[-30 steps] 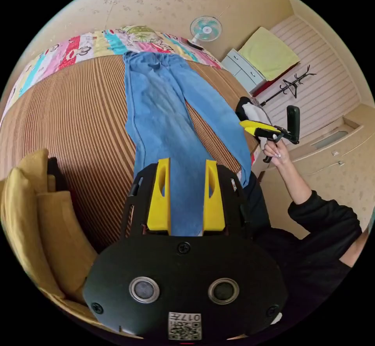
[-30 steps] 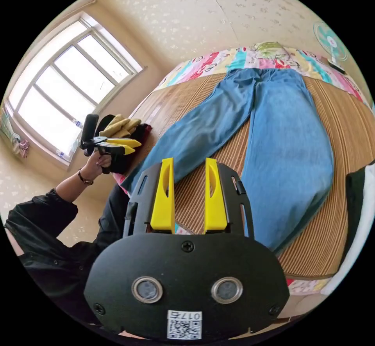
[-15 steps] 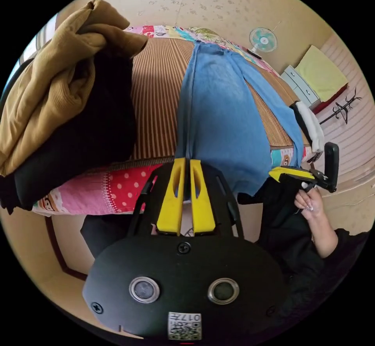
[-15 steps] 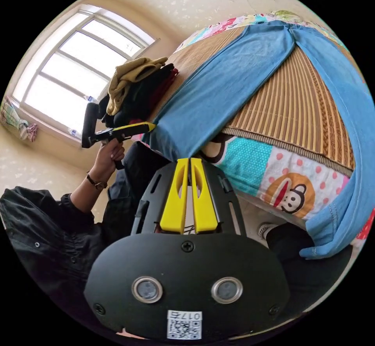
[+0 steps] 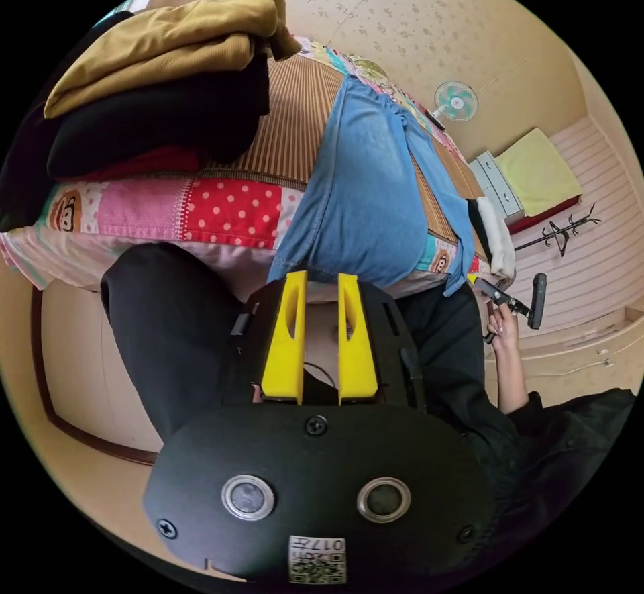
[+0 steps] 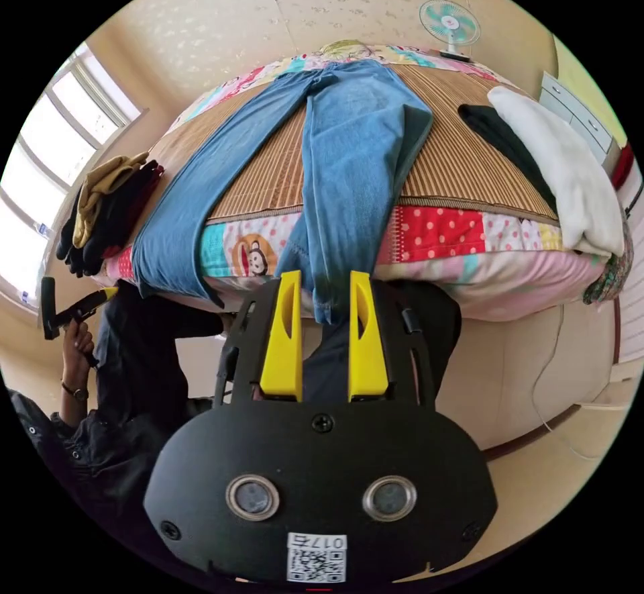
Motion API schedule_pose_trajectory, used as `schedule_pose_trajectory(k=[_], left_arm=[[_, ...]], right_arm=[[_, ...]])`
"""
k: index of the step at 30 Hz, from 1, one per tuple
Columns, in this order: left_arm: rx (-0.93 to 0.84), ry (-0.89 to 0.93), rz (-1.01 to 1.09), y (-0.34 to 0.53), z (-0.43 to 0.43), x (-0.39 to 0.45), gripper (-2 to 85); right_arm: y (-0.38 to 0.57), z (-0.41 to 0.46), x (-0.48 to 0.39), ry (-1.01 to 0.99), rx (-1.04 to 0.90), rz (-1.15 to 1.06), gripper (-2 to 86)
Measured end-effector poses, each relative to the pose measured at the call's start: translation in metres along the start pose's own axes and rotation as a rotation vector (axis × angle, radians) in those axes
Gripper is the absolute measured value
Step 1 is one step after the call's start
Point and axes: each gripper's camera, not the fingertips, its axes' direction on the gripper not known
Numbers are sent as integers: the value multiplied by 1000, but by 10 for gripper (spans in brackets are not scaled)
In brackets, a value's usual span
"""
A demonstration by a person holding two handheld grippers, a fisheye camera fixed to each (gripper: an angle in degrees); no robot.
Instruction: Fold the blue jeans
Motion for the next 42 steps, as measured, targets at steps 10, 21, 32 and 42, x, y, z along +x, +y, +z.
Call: schedule_pose_trajectory(k=[10, 21, 32, 42], left_arm=[[27, 110, 85, -1, -5, 48, 78], [-18, 155, 72, 15, -11, 30, 81], [-3, 130, 221, 15, -27, 62, 87], [-49, 86, 382, 16, -38, 82, 87]], right_arm=[[-12, -69, -53, -253, 283, -253, 37], [-6, -11, 76, -76, 20, 179, 101], [21, 35, 162, -561, -130, 106, 37], [120, -31, 301, -785, 102, 205, 26]])
